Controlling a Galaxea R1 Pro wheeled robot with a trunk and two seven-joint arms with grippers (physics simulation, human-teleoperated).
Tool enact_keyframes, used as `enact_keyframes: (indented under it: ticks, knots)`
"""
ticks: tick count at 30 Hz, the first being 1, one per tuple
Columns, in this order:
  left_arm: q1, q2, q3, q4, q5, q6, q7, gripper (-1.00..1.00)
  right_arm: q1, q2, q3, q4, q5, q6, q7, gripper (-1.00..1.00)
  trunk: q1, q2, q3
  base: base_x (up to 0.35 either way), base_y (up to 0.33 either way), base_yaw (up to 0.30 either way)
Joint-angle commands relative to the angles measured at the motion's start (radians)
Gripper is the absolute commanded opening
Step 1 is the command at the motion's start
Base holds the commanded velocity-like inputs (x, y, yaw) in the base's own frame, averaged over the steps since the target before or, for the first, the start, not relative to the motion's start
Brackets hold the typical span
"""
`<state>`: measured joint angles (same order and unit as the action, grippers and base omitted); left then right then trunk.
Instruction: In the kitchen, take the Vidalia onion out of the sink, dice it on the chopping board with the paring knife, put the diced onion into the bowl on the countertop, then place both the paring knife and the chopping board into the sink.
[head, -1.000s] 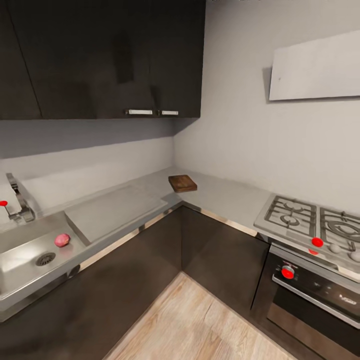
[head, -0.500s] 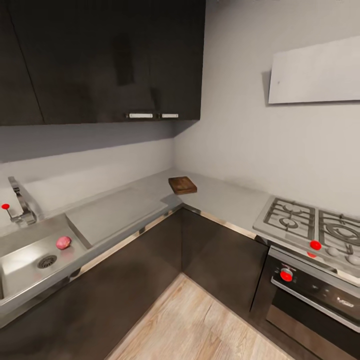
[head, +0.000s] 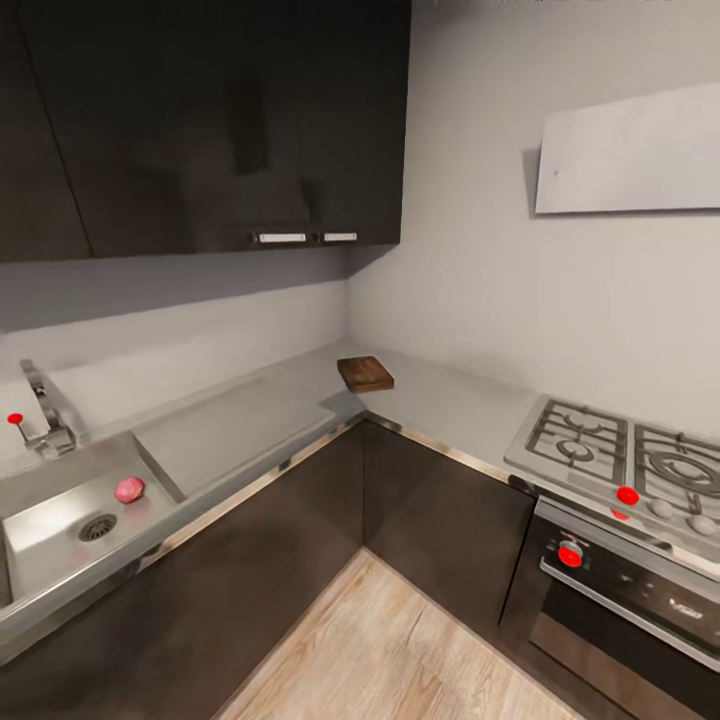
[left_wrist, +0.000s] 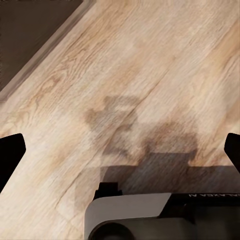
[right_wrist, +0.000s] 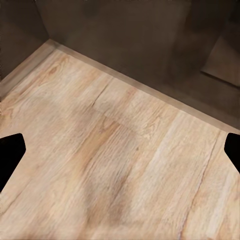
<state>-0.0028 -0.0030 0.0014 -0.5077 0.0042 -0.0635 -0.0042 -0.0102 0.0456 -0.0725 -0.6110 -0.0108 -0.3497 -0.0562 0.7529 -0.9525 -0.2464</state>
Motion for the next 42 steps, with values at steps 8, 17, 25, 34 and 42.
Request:
enact_keyframes:
  ticks: [8, 17, 25, 34, 42]
  knots:
    - [0.0, -0.002, -0.002, 0.0, 0.001, -0.002, 0.0, 1.0, -0.001, 0.002, 0.0, 0.002, 0.0, -0.004, 0.001, 1.0, -0.031, 0.055, 0.024, 0.0, 0.0, 0.0]
    - [0.0, -0.004, -0.004, 0.002, 0.002, -0.002, 0.0, 1.0, -0.001, 0.0, 0.0, 0.001, 0.0, -0.005, 0.001, 1.0, -0.065, 0.118, 0.052, 0.0, 0.0, 0.0]
    - [0.0, -0.005, -0.004, 0.012, 0.001, -0.002, 0.0, 1.0, -0.001, -0.002, 0.001, 0.002, 0.001, -0.005, 0.001, 1.0, -0.096, 0.174, 0.077, 0.0, 0.0, 0.0]
    - [0.0, -0.005, -0.003, 0.013, 0.0, -0.002, 0.0, 1.0, -0.001, -0.003, 0.002, 0.001, 0.002, -0.005, 0.001, 1.0, -0.13, 0.237, 0.105, 0.0, 0.0, 0.0]
    - [0.0, -0.005, -0.003, 0.012, 0.001, -0.002, 0.0, 1.0, -0.001, -0.003, 0.003, 0.002, 0.002, -0.003, 0.001, 1.0, -0.161, 0.293, 0.131, 0.0, 0.0, 0.0]
